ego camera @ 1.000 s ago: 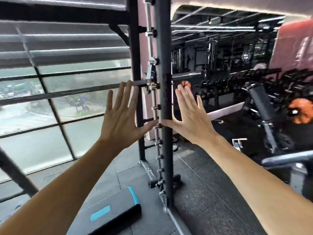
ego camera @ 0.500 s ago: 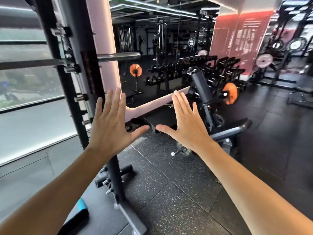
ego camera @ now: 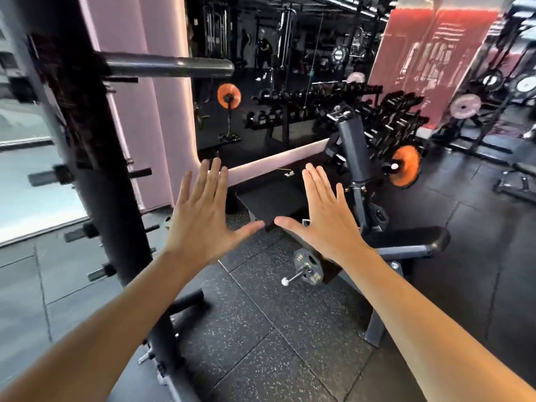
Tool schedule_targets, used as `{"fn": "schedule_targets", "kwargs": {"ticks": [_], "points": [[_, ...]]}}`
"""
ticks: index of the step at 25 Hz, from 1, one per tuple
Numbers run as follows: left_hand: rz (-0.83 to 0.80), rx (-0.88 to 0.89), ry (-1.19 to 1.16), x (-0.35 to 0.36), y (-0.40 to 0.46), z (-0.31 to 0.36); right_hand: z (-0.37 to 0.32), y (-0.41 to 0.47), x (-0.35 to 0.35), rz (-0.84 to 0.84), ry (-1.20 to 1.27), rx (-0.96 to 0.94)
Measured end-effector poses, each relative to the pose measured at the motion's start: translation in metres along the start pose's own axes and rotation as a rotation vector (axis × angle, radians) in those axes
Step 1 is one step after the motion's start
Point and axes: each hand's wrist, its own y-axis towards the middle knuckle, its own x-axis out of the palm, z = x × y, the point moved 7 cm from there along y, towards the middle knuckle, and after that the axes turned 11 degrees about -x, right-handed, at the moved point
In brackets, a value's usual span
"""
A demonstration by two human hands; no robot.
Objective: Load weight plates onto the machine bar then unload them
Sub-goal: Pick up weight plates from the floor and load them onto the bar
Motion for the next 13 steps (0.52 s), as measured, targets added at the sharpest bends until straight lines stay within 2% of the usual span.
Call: {"fn": "schedule_targets", "kwargs": {"ticks": [7, 13], "points": [[-0.095, 0.003, 0.075, 0.105, 0.097, 0.019, 0.084, 0.090, 0.089, -0.015, 0.076, 0.008], [-0.158, -0.119, 0.089, 0.196, 0.172, 0.045, 0.167, 0.166, 0.173, -0.068, 0.176, -0.061]]}}
